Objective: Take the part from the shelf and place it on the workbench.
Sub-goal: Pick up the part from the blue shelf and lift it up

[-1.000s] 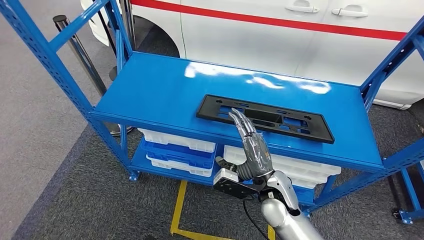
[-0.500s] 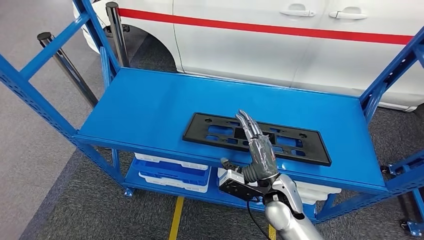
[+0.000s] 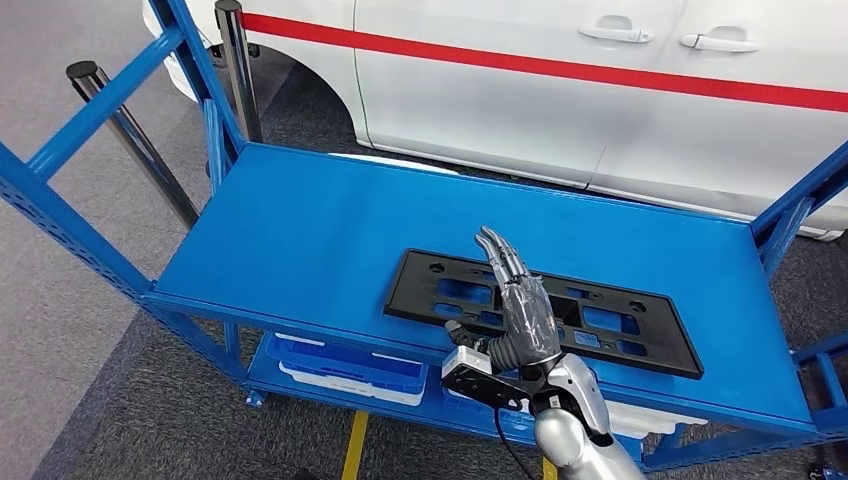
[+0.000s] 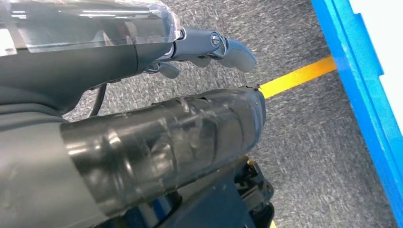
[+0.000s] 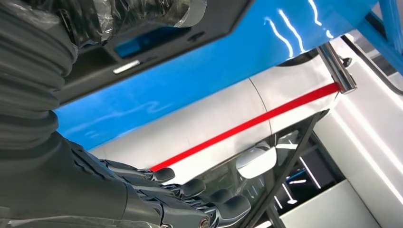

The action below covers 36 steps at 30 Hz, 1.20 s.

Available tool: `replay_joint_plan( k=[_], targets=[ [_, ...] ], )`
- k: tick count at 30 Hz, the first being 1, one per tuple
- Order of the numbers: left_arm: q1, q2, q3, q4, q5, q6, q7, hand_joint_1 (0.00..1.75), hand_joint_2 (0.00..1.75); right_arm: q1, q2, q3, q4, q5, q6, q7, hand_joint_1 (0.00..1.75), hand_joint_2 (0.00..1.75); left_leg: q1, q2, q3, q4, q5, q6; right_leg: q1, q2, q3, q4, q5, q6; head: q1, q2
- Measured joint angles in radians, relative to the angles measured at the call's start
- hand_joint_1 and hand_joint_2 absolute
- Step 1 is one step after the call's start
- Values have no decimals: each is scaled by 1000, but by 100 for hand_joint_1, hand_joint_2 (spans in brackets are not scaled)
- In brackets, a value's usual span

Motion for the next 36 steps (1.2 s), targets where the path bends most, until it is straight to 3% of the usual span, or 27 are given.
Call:
replay_joint_plan(
  k=[2,3,6,9,15,17,18,19,20,22,24,27,28,29,30,33,34,36],
  targets=[
    [-1,-2,0,0,0,0,1,0,0,0,-1,-2,0,3,2,1,0,175,-2,-1,11,0,-10,-5,7,-1,33,-107,60,-11,0,0],
    [-2,-3,-1,0,0,0,1,0,0,-1,-2,-3,0,6,4,3,0,175,-3,-2,11,0,-12,-9,11,-1,41,-133,65,-17,0,0],
    [-3,-4,-1,1,0,1,2,0,0,0,-9,-3,0,26,17,14,0,175,-5,-1,12,-3,-16,-24,9,0,53,-155,59,-31,0,0],
    [-3,-3,-1,1,0,2,3,0,0,-1,-18,-3,0,39,30,22,0,175,-4,-1,-3,41,-51,-34,0,-4,71,-174,63,-45,-3,0],
    [-3,-3,-1,1,0,2,3,0,0,-2,-21,-3,0,40,32,23,0,175,-4,-1,-16,69,-67,-36,0,-5,73,-176,63,-48,-4,0],
    [-2,-3,-1,1,0,2,3,0,0,-1,-25,-3,2,44,38,26,0,175,-2,0,-57,151,-101,-40,1,-7,74,-175,61,-51,-3,0],
    [-1,-3,-1,1,0,3,3,0,0,-1,-35,-3,4,49,59,33,0,175,1,0,-78,185,-102,-44,2,-7,75,-174,59,-51,-3,0],
    [0,-3,-1,1,0,4,3,0,0,-3,-54,-3,8,50,103,43,0,175,4,0,-73,169,-85,-46,2,-7,76,-168,53,-47,-3,0],
    [1,-2,-1,1,1,6,2,0,0,-11,-88,-1,15,45,170,54,0,175,5,-1,-54,120,-55,-43,3,-6,74,-161,47,-39,-3,0],
    [1,-1,-1,1,1,8,1,0,0,-32,-162,4,28,29,300,71,0,175,5,-2,-6,10,-5,-27,3,-5,71,-147,36,-18,-3,0],
    [0,0,-1,1,1,7,0,0,0,-50,-212,10,36,21,346,78,0,175,6,-2,-3,0,-1,-11,-1,-6,58,-115,12,-5,-3,0],
    [-1,0,-1,1,1,6,0,0,0,-60,-257,14,46,18,360,81,0,175,7,-2,-1,-3,0,-3,-5,-7,-28,63,-74,7,-3,0],
    [-1,0,-1,1,1,6,0,0,0,-61,-267,15,49,18,362,82,0,175,7,-1,-1,-3,0,-2,-6,-7,-56,116,-88,9,-3,0],
    [0,0,-1,1,1,6,0,0,0,-60,-273,18,52,18,364,82,0,175,7,-1,0,-2,-1,-2,-6,-7,-68,134,-82,10,-3,0],
    [0,0,-1,1,1,6,0,0,0,-61,-278,20,55,18,365,82,0,175,7,-1,1,-2,-2,-2,-7,-7,-60,111,-57,10,-3,0],
    [-1,0,-1,1,1,6,0,0,0,-65,-290,26,58,17,365,82,0,175,5,-3,6,-1,-5,-9,-8,-8,28,-83,38,4,-3,0],
    [-1,0,-1,1,1,6,0,0,0,-66,-293,27,59,17,365,83,0,175,3,-3,6,-1,-6,-13,-6,-7,47,-126,50,1,-3,0],
    [-2,0,-1,1,1,6,0,0,0,-68,-296,30,60,17,365,83,0,175,1,-3,5,-3,-4,-24,0,-5,55,-147,51,-8,-3,0]
  ],
)
